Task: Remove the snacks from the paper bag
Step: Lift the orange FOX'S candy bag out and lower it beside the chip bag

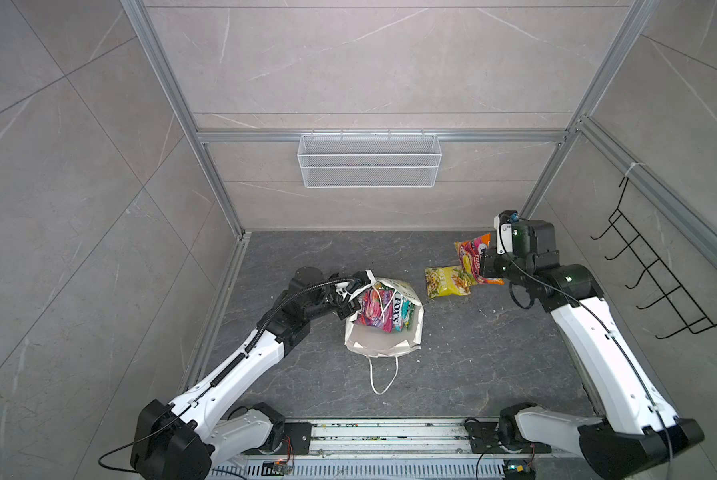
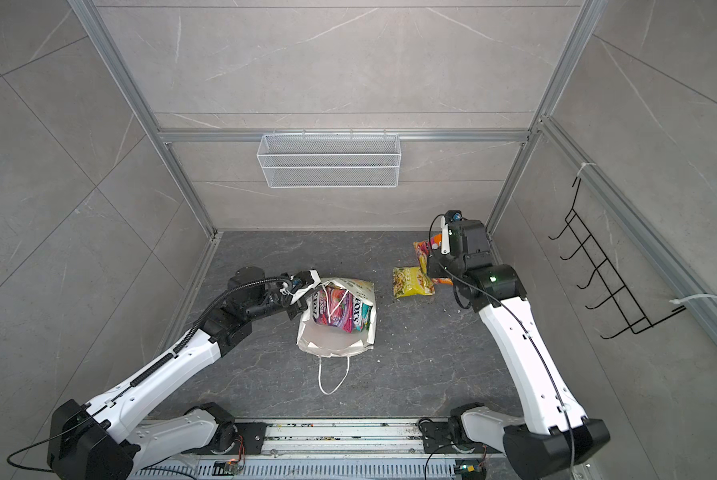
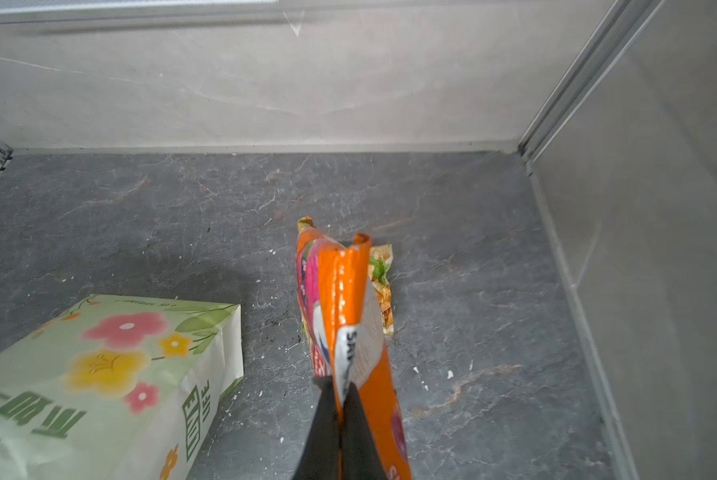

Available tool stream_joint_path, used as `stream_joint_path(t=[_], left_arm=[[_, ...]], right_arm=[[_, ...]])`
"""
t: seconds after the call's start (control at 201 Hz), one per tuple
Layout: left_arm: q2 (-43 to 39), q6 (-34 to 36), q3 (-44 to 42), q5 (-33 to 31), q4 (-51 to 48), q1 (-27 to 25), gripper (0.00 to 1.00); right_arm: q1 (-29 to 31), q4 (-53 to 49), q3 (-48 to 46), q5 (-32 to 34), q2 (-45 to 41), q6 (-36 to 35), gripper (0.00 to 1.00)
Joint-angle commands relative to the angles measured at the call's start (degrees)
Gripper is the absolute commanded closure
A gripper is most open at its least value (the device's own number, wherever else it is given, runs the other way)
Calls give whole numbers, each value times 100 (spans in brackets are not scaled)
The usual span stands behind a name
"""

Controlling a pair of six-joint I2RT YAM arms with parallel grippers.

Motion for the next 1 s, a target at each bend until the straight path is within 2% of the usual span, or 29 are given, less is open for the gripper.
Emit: stream_joint_path(t=[0.0,0.114,0.259,0.358,0.567,0.751,0.916,0.99], left_arm=[[-276,53,-16,354,519,-51,100],[-295,20,-63,303,563,-46,100],[-264,2,-58,347,560,-51,100],[-208,-2,-52,356,569,-51,100],[-106,20,-17,373,572,-56,100],[-76,13,32,347,543,-56,100],[-36,-28,74,356,526,-51,100],[-48,-12,77,346,508,-52,100]], right_arm=[[-786,35,260,-1901,358,36,100],[-1355,-364,522,-2587,998,-391,100],[-1848,-721,714,-2589,1500,-986,100],[-2248,-1077,998,-2585,1962,-1129,100],[-2347,-848,1188,-2356,2580,-1239,100],[-2361,-960,1819,-2445,3381,-1349,100],[-2439,-701,2061,-2891,3808,-1195,100],[-2440,-1078,2383,-2987,4131,-1352,100]])
